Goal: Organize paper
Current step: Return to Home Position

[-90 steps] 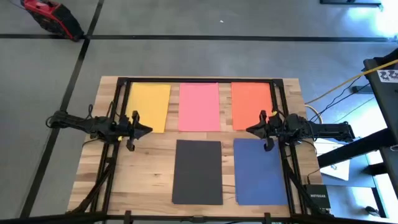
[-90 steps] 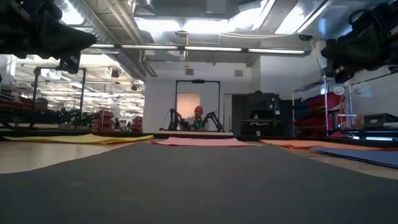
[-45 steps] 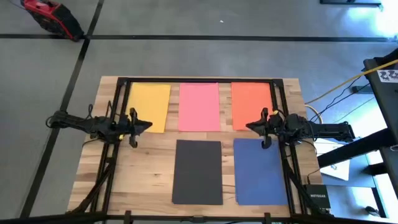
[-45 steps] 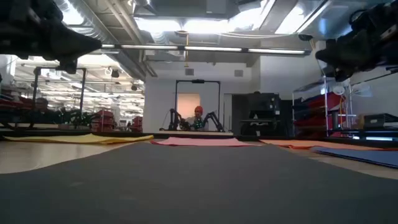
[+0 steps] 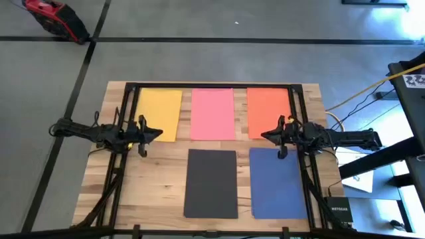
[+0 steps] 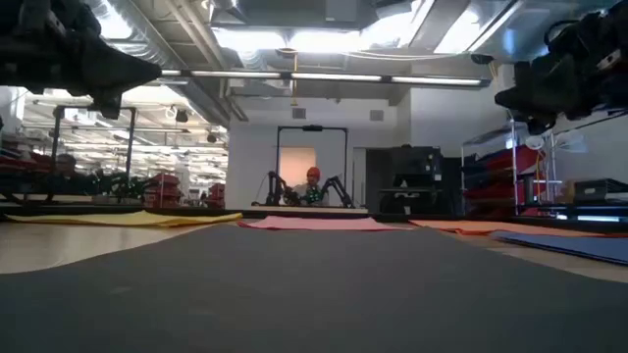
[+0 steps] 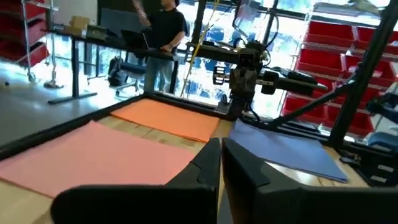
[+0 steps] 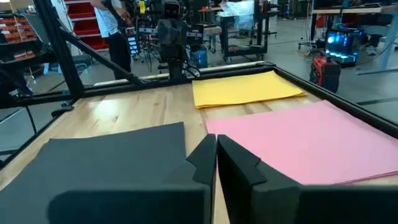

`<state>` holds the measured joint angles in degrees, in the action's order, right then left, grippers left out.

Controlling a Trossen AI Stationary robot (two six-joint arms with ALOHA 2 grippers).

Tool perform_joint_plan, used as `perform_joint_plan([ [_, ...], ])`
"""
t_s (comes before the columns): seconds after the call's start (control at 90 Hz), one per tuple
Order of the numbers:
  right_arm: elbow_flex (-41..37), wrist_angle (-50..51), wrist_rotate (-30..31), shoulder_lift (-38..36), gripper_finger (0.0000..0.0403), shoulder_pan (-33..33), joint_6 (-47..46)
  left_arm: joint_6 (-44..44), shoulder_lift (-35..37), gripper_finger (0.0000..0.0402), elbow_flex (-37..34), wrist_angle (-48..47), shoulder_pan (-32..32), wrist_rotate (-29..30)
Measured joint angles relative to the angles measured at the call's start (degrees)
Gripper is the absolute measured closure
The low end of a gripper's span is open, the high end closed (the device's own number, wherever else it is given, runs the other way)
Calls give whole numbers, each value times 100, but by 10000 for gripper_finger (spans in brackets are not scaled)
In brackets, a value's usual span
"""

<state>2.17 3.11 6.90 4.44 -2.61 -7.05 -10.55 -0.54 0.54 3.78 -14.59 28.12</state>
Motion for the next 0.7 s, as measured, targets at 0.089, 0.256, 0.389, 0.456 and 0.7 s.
perform_joint_plan([
  [0.089, 0, 0, 0, -5, 400, 0, -1, -230, 0, 402, 0, 1, 0, -2],
  [0.256, 0, 1, -1, -6, 400, 0, -2, -253, 0, 402, 0, -1, 0, 0],
  [0.389, 0, 1, -2, -6, 400, 0, -2, -253, 0, 402, 0, -1, 0, 0],
  [0.456, 0, 2, -3, -6, 400, 0, -4, -253, 0, 402, 0, -1, 0, 0],
  [0.7, 0, 2, -4, -6, 400, 0, -4, -253, 6, 402, 0, -3, 0, -2],
])
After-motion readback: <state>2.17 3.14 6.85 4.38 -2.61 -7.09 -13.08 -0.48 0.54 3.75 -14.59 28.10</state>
